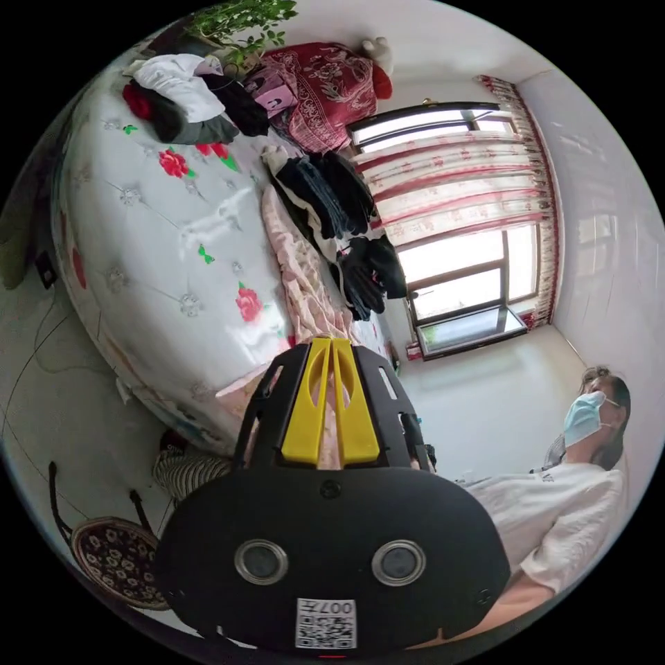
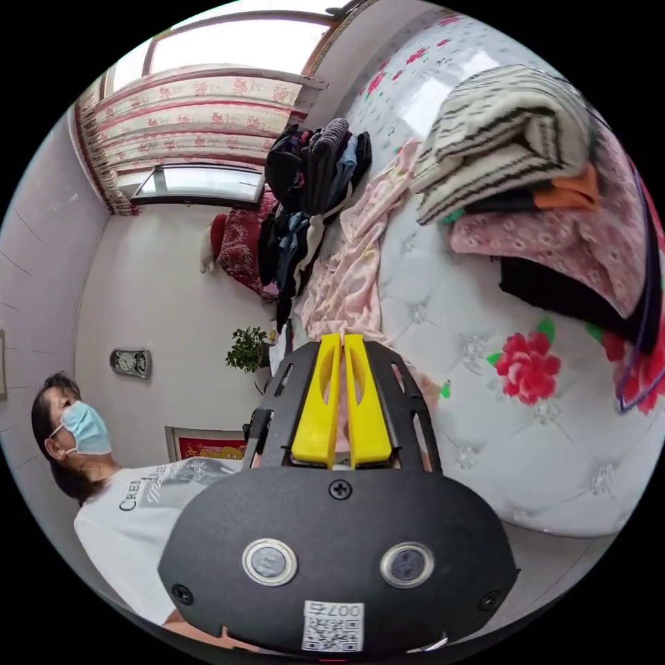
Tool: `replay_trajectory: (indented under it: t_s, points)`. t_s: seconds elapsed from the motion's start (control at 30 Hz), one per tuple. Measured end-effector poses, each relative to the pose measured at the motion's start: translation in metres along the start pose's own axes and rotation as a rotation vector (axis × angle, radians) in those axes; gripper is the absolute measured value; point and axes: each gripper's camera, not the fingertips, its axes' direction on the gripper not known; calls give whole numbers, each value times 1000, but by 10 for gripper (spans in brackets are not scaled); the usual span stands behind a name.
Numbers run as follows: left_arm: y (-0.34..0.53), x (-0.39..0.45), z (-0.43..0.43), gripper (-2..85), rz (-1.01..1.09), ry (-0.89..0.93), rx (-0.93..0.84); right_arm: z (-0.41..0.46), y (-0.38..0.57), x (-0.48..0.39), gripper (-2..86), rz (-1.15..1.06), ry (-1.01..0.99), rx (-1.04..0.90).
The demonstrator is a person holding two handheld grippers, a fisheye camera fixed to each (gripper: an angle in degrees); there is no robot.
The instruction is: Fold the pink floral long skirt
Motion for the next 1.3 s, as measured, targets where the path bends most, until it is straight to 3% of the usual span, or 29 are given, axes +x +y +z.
replay_trajectory:
  t_s: [0.13,0.23,0.3,0.43,0.57,0.73,0.93,1.3]
  points:
    - [-135,76,37,-10,133,150,76,42,-103,-115,-3,-172,-24,88]
    - [-236,254,-8,-10,479,278,177,-1,-129,-276,-3,-487,-20,284]
    - [-252,345,-55,-10,649,328,251,-42,-109,-368,-3,-681,30,425]
    - [-206,503,-172,-10,995,363,402,-146,-5,-492,-3,-993,-71,723]
    - [-127,558,-247,-10,1145,352,524,-202,109,-519,-3,-1186,-110,807]
    - [-31,553,-294,-10,1162,284,533,-223,200,-476,-3,-1255,-142,774]
    - [71,478,-315,-10,1059,240,497,-206,266,-379,-3,-1154,-100,572]
    - [181,273,-272,-10,588,134,349,-147,304,-180,-3,-745,-152,362]
